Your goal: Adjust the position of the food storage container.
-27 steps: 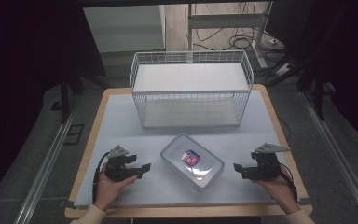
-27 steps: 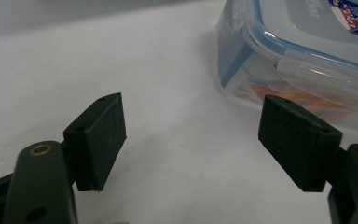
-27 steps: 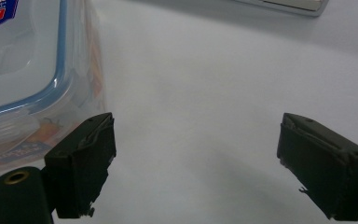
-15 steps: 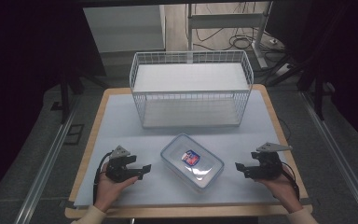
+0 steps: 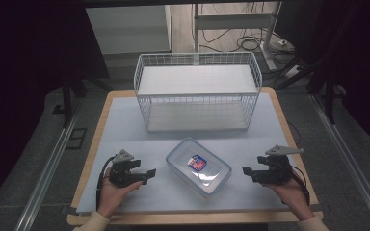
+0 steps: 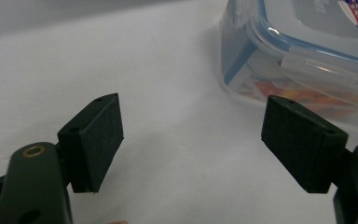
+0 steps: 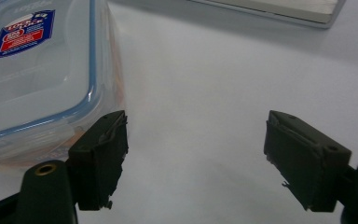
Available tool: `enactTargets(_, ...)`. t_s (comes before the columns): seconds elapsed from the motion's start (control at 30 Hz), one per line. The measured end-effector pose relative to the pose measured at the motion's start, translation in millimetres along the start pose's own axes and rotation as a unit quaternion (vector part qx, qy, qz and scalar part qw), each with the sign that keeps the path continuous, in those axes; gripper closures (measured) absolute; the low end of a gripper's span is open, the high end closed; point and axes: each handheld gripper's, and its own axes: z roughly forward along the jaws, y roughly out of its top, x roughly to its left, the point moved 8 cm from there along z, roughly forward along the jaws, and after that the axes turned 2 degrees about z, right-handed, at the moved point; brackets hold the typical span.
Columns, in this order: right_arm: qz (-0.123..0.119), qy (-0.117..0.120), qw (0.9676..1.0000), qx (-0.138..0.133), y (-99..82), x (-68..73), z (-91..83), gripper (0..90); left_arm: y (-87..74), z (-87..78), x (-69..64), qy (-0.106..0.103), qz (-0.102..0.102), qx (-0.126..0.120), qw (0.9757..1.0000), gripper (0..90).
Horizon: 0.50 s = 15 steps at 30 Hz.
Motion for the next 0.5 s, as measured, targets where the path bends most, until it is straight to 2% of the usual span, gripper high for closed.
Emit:
enactTargets(0.1, -0.009, 0.001, 0.9999, -0.009, 6.3, 4.5, -4.4, 24.7, -1.3, 1.8, 0.7, 0.001, -0.006, 0.006, 1.0000, 20.3)
enactTargets(0.2, -0.010, 0.004, 0.9999, -0.012, 10.5, 9.1, -5.7, 25.5, -1.1, 2.2, 0.6, -0.002, -0.002, 0.007, 1.0000, 20.3)
enactTargets(0.23, -0.015, 0.012, 0.9998, -0.011, 16.1, 17.0, -5.6, 25.8, -1.0, 2.1, 0.3, -0.002, -0.002, 0.006, 1.0000, 20.3)
enactTargets(0.27, -0.015, 0.012, 0.9998, -0.011, 16.1, 17.0, -5.6, 25.8, -0.9, 2.0, 0.1, -0.003, -0.001, 0.006, 1.0000, 20.3)
enactTargets(0.3, -0.021, 0.020, 0.9995, -0.013, 23.7, 26.9, -5.7, 26.3, -1.2, 1.1, -0.6, -0.003, 0.001, 0.006, 1.0000, 20.3)
enactTargets(0.33, -0.021, 0.020, 0.9995, -0.013, 23.7, 26.9, -5.7, 26.3, -1.2, 1.1, -0.6, -0.003, 0.001, 0.006, 1.0000, 20.4)
enactTargets(0.37, -0.033, 0.032, 0.9988, -0.017, 31.4, 38.7, -5.7, 26.4, -1.5, -0.1, -1.3, -0.003, 0.003, 0.006, 1.0000, 20.4)
enactTargets(0.5, -0.050, 0.060, 0.9965, -0.027, 48.0, 62.7, 0.3, 27.8, -1.4, 0.3, -0.6, -0.002, 0.001, 0.006, 1.0000, 20.4)
